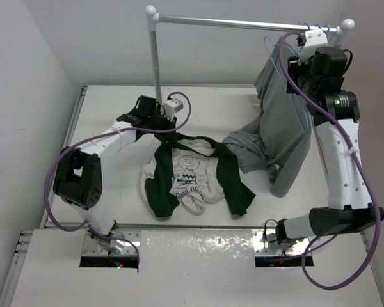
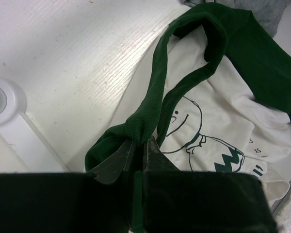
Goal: Place the t-shirt on the hanger
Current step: Pick up the hanger from the clothesline.
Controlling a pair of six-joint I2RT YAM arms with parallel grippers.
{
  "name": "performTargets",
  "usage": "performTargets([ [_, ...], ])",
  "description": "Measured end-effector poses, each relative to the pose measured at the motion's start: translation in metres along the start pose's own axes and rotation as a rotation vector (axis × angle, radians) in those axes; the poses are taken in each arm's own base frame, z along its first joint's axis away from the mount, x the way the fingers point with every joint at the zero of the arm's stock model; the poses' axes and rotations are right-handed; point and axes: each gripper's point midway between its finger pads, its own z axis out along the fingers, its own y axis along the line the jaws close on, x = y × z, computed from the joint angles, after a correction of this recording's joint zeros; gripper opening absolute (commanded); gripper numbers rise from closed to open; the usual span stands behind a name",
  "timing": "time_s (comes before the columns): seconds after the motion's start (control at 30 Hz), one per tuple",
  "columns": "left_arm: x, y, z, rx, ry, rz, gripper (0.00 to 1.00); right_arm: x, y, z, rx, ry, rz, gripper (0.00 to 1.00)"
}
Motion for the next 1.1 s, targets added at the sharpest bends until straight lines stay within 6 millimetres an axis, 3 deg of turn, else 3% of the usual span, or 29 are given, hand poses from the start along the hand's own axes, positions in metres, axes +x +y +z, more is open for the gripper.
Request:
performTargets([
  [0.2, -0.001, -0.001, -0.001, -0.001, -0.004, 0.002, 0.00, 0.004, 0.003, 0.002, -0.026, 0.006, 0.009, 0.35],
  [0.33, -0.001, 0.000, -0.001, -0.001, -0.005, 0.003, 0.00, 0.003, 0.004, 0.003, -0.030, 0.001, 0.012, 0.07],
  [0.43, -0.001, 0.000, -0.001, -0.002, -0.005, 0.003, 0.00, 0.004, 0.004, 0.005, -0.025, 0.002, 0.018, 0.00],
  [0.83, -0.001, 0.000, -0.001, -0.002, -0.005, 0.007, 0.00, 0.001, 0.010, 0.006, -0.066, -0.041, -0.012, 0.00],
  [1.1, -0.001, 0.000, -0.001, -0.001, -0.004, 0.008, 0.00, -0.022, 0.023, -0.004, -0.154, -0.113, -0.018, 0.00],
])
